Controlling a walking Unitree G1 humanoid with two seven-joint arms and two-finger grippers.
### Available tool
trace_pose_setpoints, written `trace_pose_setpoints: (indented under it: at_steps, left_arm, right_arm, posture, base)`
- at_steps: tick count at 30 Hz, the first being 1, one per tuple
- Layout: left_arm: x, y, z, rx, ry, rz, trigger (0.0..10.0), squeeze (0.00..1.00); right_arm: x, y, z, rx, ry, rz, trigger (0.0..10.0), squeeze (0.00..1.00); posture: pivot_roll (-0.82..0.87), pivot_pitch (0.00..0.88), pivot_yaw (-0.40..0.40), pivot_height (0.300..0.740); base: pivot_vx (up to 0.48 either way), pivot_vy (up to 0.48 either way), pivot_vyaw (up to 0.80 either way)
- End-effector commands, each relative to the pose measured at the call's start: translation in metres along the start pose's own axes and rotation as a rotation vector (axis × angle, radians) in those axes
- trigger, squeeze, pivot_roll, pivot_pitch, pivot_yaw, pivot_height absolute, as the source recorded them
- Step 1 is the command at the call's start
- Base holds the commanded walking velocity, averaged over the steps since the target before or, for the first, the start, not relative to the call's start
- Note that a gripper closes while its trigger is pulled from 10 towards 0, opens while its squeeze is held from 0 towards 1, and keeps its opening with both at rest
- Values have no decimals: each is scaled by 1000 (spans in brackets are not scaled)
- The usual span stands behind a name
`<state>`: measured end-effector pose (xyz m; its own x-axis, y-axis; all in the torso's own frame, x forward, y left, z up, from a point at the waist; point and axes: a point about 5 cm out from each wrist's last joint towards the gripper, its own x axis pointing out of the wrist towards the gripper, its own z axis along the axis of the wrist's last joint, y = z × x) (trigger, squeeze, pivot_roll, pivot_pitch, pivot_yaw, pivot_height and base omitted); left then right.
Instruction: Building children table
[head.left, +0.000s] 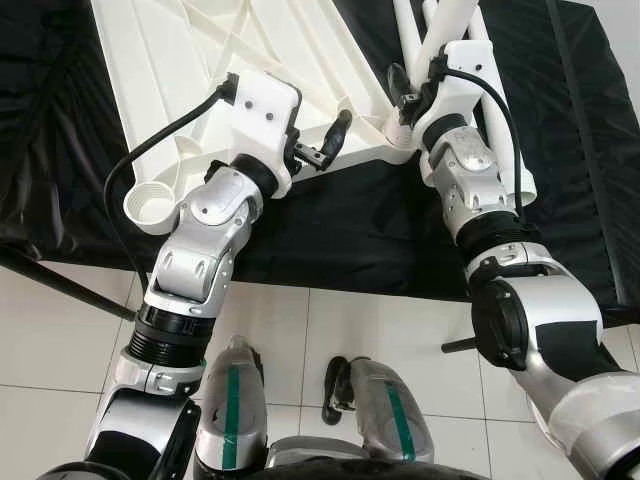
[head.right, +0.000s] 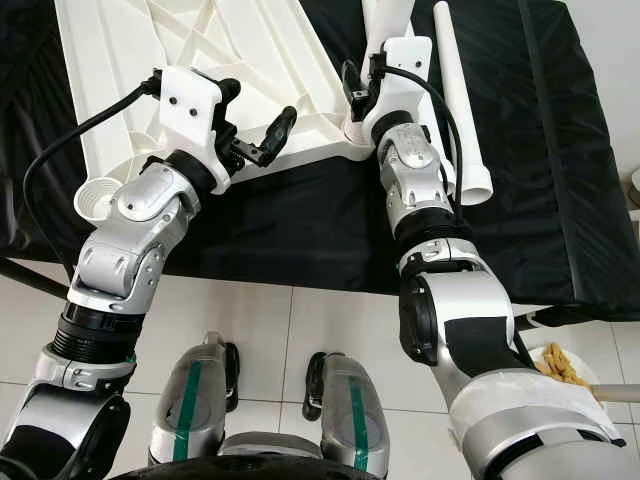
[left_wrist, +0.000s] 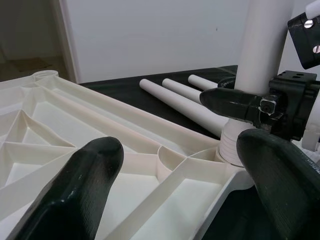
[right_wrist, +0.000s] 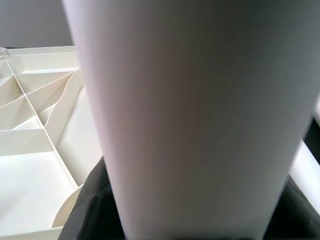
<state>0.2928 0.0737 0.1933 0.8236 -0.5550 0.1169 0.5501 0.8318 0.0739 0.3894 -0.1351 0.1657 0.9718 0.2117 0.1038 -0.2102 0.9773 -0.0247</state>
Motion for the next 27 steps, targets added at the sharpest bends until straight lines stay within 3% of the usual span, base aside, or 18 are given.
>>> trace_pose_setpoints:
  at_steps: [1, 17, 27]
  left_arm:
    - [-2, -1, -1, 0, 8, 2, 10000, 0]
    - [-4, 1, 1, 0, 8, 10, 10000, 0]
    - [-5, 1, 2, 1, 8, 7, 10000, 0]
  right_arm:
    - [-12, -5, -28, 5, 119, -15, 10000, 0]
    - [-20, 5, -37, -30, 108, 89, 10000, 0]
    - [-28, 12, -41, -107, 79, 175, 10000, 0]
  posture:
    - [121, 77, -65, 740]
    - [118, 91, -62, 740]
    - [114, 104, -52, 740]
  base:
    - [0, 0, 0]
    - [0, 0, 0]
    - [0, 0, 0]
